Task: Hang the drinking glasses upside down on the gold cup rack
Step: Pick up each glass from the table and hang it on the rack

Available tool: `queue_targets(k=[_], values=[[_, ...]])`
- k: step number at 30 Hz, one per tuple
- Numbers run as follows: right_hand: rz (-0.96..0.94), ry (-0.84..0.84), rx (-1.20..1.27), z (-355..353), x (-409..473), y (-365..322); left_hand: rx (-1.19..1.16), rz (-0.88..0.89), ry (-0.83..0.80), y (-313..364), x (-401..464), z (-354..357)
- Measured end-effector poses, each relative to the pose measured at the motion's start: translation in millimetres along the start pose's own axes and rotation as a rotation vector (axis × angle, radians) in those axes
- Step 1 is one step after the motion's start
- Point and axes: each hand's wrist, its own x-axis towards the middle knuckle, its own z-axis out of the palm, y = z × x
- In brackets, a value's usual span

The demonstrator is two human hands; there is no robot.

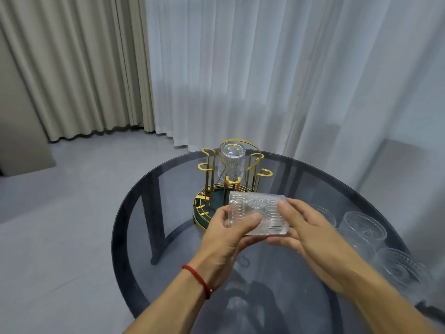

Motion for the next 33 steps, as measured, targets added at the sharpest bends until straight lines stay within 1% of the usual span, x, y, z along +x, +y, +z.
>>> queue_targets(k=[2,4,6,7,8,10,13,16,21,24,27,31,33], values=[[-0.06,0.109,0.003,-6.6,2.9,-5.4,0.226,0.004,0.065,-0.1,3.3,-8.0],[-0.145,0.254,-0.023,-18.1,5.6,-16.6,0.422,0.023,0.201,-2.6,9.8,-22.1],[-0.224,0.375,-0.064,-30.7,15.0,-35.6,0.596,0.086,0.342,-9.6,15.8,-39.5],[-0.257,0.421,-0.097,-36.4,24.6,-46.9,0.708,0.116,0.368,-14.3,18.3,-47.2],[-0.292,0.456,-0.121,-40.5,36.9,-60.2,0.824,0.145,0.36,-19.8,21.3,-53.7],[-0.367,0.487,-0.172,-39.6,66.5,-92.0,1.016,0.198,0.297,-29.2,25.1,-61.2],[-0.427,0.427,-0.251,-18.7,114.7,-134.3,1.208,0.222,0.189,-37.2,27.6,-63.7],[-0.401,0.304,-0.366,14.4,157.2,-155.0,1.356,0.2,0.167,-43.9,28.3,-66.4],[-0.319,0.102,-0.751,65.8,192.4,-150.8,1.568,0.124,0.111,-49.5,28.2,-69.2],[-0.328,0.027,-0.847,85.2,200.2,-146.0,1.634,0.095,0.068,-50.5,28.5,-71.4],[-0.321,-0.02,-0.89,98.4,207.6,-147.4,1.651,0.103,0.072,-52.5,29.6,-72.4],[-0.359,-0.089,-1.017,111.2,217.8,-141.4,1.653,0.104,0.079,-56.2,32.2,-72.0],[-0.345,-0.108,-1.06,114.0,222.2,-133.8,1.654,0.106,0.078,-56.9,32.8,-71.9]])
